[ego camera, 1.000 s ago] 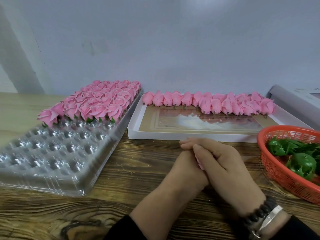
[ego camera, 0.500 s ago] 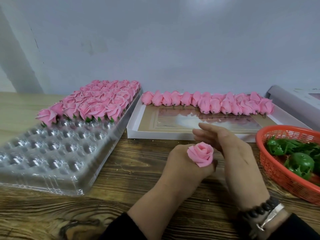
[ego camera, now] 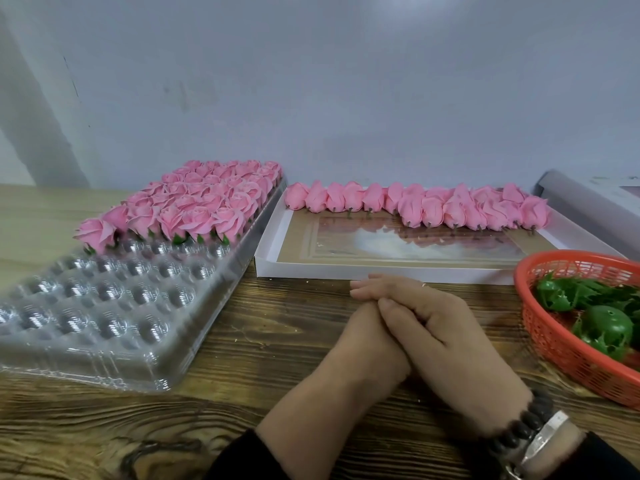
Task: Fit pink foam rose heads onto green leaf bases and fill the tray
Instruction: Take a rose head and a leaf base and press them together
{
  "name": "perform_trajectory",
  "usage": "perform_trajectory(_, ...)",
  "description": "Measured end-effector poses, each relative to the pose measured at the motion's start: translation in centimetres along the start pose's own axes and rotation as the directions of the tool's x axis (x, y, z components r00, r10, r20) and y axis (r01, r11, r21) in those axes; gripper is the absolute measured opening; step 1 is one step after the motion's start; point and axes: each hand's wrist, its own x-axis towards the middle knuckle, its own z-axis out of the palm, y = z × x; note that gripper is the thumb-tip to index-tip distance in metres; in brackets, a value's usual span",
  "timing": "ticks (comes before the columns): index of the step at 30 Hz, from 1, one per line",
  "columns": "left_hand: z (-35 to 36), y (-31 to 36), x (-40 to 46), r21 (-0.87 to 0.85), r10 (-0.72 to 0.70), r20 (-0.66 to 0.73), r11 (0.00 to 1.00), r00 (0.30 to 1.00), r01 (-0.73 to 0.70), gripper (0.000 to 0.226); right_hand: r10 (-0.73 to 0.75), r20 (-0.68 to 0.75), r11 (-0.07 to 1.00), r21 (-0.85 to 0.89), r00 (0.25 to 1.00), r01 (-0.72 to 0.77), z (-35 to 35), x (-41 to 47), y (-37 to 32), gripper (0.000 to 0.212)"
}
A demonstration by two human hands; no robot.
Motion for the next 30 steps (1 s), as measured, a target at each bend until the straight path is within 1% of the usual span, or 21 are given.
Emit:
perform_trajectory(1,0.0,0.3,0.0,0.004,-0.009,0.041,1.000,0.999,0.009,0.025,0.017,0.024,1.000,0.020,1.000,-0.017,-0.2,0.0,0.0,0.033)
perform_trajectory(3,0.0,0.4,-0.1,-0.017,-0.067,0.074,0.997,0.995,0.069,0.015,0.080,0.086,0.992,0.086,0.993,-0.088,-0.3,-0.1,-0.2,0.032)
perform_trajectory(4,0.0,0.2,-0.1,-0.028,-0.099,0.074,0.994,0.992,0.102,0.016,0.106,0.122,0.987,0.108,0.987,-0.119,-0.4,-0.2,-0.2,0.032)
perform_trajectory(6,-0.1,0.1,-0.2,-0.025,-0.151,0.065,0.988,0.986,0.152,0.023,0.105,0.156,0.985,0.119,0.982,-0.124,-0.5,-0.3,0.0,0.032)
perform_trajectory(7,-0.1,0.1,-0.2,-0.015,-0.149,0.076,0.988,0.986,0.151,0.025,0.083,0.152,0.988,0.114,0.985,-0.101,-0.6,-0.3,0.1,0.030)
perform_trajectory(9,0.0,0.2,-0.2,0.017,-0.085,0.086,0.996,0.993,0.084,0.031,0.026,0.125,0.997,0.066,0.992,-0.034,-0.6,-0.2,0.3,0.031)
perform_trajectory(11,0.0,0.1,-0.1,0.005,-0.018,0.026,1.000,1.000,0.018,0.024,-0.010,0.100,1.000,0.019,0.995,0.008,-0.5,-0.1,0.4,0.032)
perform_trajectory(13,-0.1,-0.1,0.1,-0.051,-0.042,-0.037,0.998,0.998,0.040,0.015,-0.029,0.065,0.999,0.027,0.997,0.027,-0.3,-0.2,0.5,0.032)
perform_trajectory(15,-0.2,-0.5,0.3,-0.058,-0.043,-0.055,0.998,0.998,0.039,0.018,-0.036,-0.002,0.995,0.093,0.999,0.036,-0.2,-0.3,0.5,0.037)
perform_trajectory(17,-0.3,-0.9,0.5,0.034,0.005,-0.118,0.999,0.993,-0.001,0.022,-0.017,-0.109,0.978,0.205,0.994,0.039,0.0,-0.3,0.6,0.042)
perform_trajectory(18,-0.2,-1.2,0.6,0.128,0.028,-0.133,0.992,0.991,-0.010,0.020,0.002,-0.158,0.969,0.243,0.988,0.037,0.1,-0.3,0.5,0.039)
perform_trajectory(20,0.0,-1.4,0.6,0.371,0.089,-0.143,0.928,0.986,-0.030,0.021,0.034,-0.213,0.971,0.237,0.976,0.018,0.3,-0.3,0.4,0.026)
perform_trajectory(21,0.1,-1.7,0.5,0.431,0.134,-0.167,0.901,0.977,-0.050,0.023,0.040,-0.218,0.979,0.202,0.975,0.005,0.5,-0.3,0.4,0.025)
perform_trajectory(22,0.2,-1.7,0.5,0.427,0.145,-0.184,0.903,0.972,-0.054,0.024,0.039,-0.210,0.987,0.159,0.977,-0.005,0.6,-0.3,0.4,0.027)
perform_trajectory(24,0.4,-1.6,0.5,0.326,0.115,-0.173,0.944,0.978,-0.053,0.020,0.030,-0.193,0.997,0.081,0.981,-0.014,0.8,-0.3,0.5,0.029)
perform_trajectory(25,0.6,-1.4,0.5,0.306,0.121,-0.156,0.950,0.980,-0.069,0.018,0.030,-0.185,0.998,0.067,0.982,-0.018,0.8,-0.2,0.5,0.029)
perform_trajectory(27,0.9,-1.0,0.5,0.290,0.106,-0.117,0.955,0.988,-0.068,0.022,0.032,-0.153,0.998,0.055,0.988,-0.024,0.5,0.0,0.5,0.029)
perform_trajectory(28,1.0,-1.0,0.5,0.251,0.095,-0.098,0.966,0.991,-0.068,0.025,0.025,-0.129,0.999,0.051,0.991,-0.019,0.3,0.0,0.6,0.030)
perform_trajectory(30,1.0,-0.6,0.6,0.097,0.050,-0.058,0.994,0.997,-0.044,0.024,0.021,-0.073,0.999,0.044,0.997,-0.018,0.0,0.1,0.5,0.030)
